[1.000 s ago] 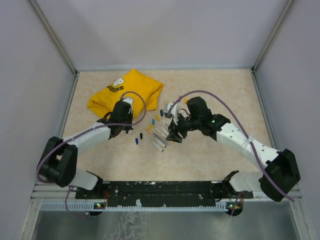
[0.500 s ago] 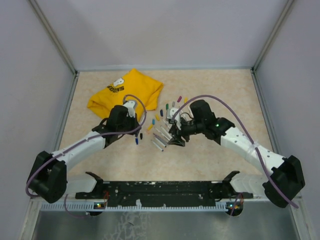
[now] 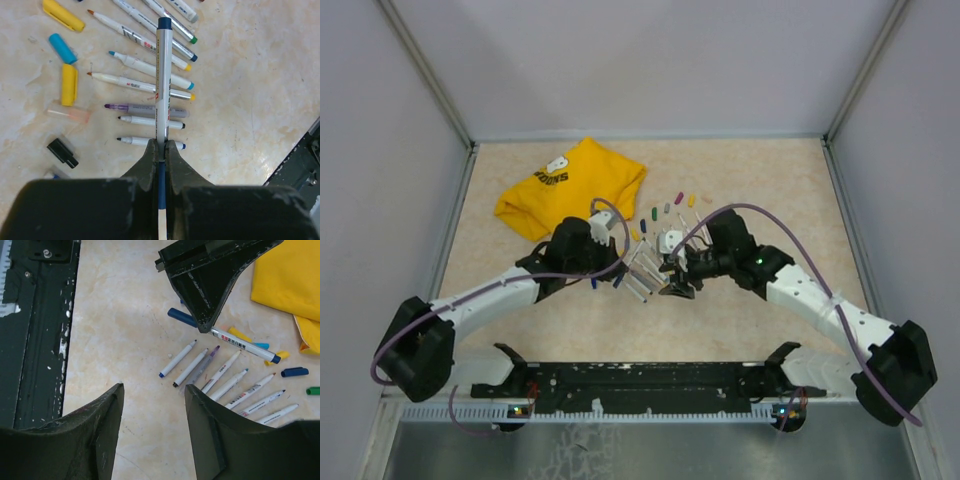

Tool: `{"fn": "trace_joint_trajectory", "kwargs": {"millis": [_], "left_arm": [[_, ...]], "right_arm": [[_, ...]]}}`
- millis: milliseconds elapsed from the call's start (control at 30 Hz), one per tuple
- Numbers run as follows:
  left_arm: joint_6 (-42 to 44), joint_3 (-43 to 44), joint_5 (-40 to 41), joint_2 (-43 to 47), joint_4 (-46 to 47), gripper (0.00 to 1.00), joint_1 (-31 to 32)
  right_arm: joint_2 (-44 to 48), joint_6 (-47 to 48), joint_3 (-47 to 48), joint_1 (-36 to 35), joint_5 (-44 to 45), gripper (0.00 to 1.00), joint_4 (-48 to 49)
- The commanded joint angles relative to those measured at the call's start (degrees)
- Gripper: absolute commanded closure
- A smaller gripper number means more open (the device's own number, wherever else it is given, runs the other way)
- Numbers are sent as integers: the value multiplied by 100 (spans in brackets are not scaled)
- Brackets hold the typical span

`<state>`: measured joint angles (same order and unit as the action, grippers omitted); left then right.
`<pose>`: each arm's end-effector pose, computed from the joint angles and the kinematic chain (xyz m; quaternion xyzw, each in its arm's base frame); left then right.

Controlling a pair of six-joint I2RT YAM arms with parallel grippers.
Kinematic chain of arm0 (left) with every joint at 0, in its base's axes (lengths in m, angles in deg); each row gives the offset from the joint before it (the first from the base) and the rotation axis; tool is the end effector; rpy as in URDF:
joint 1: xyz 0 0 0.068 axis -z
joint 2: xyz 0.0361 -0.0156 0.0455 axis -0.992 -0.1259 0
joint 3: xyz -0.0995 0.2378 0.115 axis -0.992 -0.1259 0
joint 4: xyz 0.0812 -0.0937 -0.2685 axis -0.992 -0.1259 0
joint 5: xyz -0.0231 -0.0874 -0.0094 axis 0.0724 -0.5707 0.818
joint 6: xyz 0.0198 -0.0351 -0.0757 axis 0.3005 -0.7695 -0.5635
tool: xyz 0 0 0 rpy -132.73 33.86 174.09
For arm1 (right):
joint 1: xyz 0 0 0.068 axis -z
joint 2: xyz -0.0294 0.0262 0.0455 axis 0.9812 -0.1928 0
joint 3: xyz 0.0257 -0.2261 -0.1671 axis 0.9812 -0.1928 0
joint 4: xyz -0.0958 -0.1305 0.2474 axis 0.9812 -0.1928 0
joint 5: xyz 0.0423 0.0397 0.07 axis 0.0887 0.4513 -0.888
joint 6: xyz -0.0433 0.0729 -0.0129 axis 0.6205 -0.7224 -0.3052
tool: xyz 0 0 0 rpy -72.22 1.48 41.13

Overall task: Open the pen caps
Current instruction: Pick up the pen from the center of the board.

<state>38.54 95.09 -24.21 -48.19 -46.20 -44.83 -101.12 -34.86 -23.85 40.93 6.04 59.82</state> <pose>0.2490 -0.2151 0.1838 0.2094 0.8556 -0.3003 0.3661 0.1951 0.2169 0.2573 -0.6124 0.5926 0.3441 0.3942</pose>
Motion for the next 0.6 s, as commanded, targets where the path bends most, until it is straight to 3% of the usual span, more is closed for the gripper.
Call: {"fn": "trace_joint_trajectory", "kwargs": {"millis": [0, 200, 567], "left_arm": [[-58, -9, -745, -141, 340, 100, 147], [-13, 66, -1854, -709, 578, 100, 324], [69, 451, -2396, -1275, 679, 100, 776]], "right_arm": [[240, 800, -231, 42, -183, 48, 394], [852, 2987, -843, 33, -31, 49, 146], [637, 3977, -1239, -857, 1750, 54, 491]]}}
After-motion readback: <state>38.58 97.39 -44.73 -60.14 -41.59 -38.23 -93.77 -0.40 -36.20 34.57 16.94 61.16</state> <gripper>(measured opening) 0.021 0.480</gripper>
